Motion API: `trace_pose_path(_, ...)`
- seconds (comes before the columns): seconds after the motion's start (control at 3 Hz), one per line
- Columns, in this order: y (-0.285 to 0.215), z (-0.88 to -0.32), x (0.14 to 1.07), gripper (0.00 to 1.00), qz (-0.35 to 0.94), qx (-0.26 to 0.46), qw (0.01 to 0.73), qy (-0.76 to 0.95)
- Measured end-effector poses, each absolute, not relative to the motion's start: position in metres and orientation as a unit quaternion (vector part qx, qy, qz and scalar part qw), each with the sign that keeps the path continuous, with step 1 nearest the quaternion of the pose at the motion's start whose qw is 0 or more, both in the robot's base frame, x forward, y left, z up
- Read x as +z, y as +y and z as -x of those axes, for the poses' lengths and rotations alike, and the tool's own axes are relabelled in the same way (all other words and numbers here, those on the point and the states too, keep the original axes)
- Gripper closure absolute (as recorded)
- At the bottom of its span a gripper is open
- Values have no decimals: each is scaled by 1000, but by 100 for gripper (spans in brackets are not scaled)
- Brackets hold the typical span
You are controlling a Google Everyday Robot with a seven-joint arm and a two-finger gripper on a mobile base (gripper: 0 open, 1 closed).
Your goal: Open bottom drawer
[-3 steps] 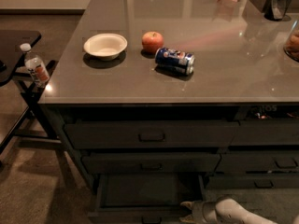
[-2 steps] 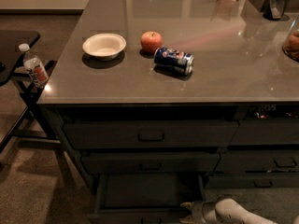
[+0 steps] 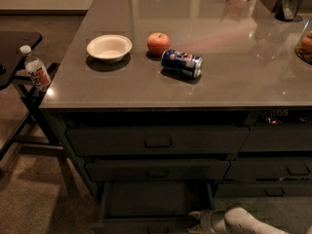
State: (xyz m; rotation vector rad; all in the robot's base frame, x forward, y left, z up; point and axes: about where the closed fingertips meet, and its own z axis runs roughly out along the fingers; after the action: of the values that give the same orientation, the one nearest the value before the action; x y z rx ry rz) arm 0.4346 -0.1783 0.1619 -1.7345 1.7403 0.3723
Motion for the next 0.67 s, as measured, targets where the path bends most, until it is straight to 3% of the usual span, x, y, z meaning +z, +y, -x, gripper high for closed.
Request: trace_pose_path(0.67, -178, -435, 162, 12, 661, 142, 322, 663)
